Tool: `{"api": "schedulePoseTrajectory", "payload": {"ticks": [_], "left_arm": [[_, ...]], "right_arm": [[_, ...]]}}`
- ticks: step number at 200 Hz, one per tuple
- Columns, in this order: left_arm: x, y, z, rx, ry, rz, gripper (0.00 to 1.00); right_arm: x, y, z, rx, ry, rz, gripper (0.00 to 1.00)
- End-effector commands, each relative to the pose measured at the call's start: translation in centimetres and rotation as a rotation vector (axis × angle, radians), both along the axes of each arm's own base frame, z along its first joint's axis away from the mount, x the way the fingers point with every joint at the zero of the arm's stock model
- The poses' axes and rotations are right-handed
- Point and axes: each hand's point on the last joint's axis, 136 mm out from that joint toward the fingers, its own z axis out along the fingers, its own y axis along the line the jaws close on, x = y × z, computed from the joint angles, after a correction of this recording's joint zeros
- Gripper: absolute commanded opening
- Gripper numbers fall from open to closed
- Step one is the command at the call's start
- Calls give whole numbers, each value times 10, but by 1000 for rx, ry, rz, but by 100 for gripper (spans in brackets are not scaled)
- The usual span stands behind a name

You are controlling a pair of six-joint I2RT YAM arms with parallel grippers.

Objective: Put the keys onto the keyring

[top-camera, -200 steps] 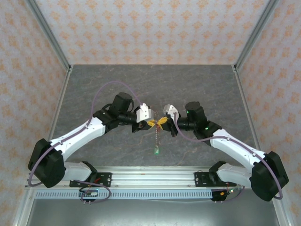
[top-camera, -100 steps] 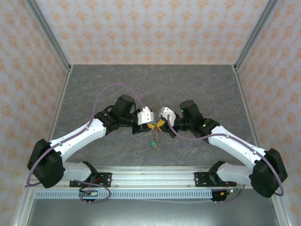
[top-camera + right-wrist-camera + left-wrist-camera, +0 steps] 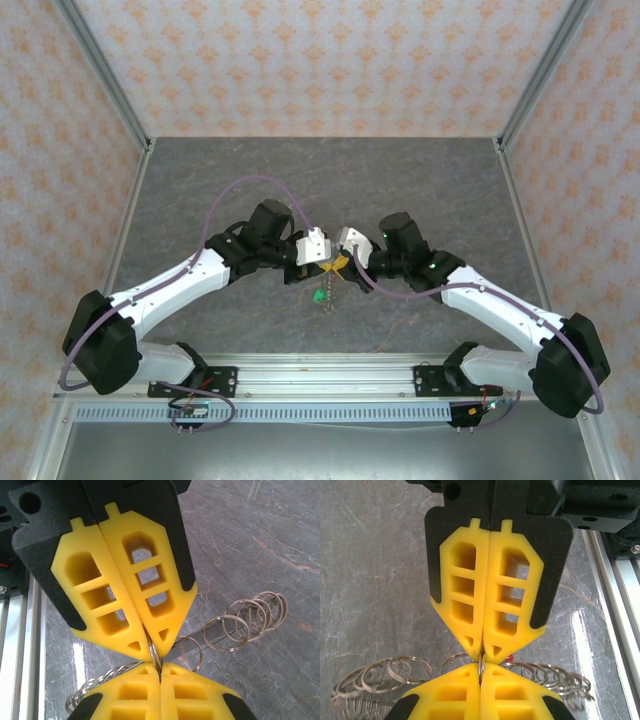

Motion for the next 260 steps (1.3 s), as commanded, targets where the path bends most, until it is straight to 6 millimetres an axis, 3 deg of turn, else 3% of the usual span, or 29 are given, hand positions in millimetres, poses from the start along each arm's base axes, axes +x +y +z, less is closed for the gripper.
{"api": "schedulePoseTrajectory", "payload": {"ticks": [1,18,37,85,139,197,208,260], "left_arm": [[-2,3,-7,41,16,-1,0],[-3,1,-5,17,18,-8,0],[-4,-7,8,-74,19,-22,0],[-6,-17,27,-207,34,-54,0],[-11,-17,26,-219,52,-80,0],[-12,-11,19,-172,44,-65,0],[-10,-7,15,-143,36,-43,7],[-7,8,0,-25,21,-1,15]], "right_arm": [[5,6,22,52,-78,5,0],[5,3,17,41,-82,-5,0],[6,1,11,59,-72,-38,7],[4,2,5,231,7,-36,15],[8,-4,16,288,-8,-45,14],[10,-5,17,266,-16,-52,0],[10,-6,17,255,-14,-50,0],[8,-7,20,186,-16,-36,0]]}}
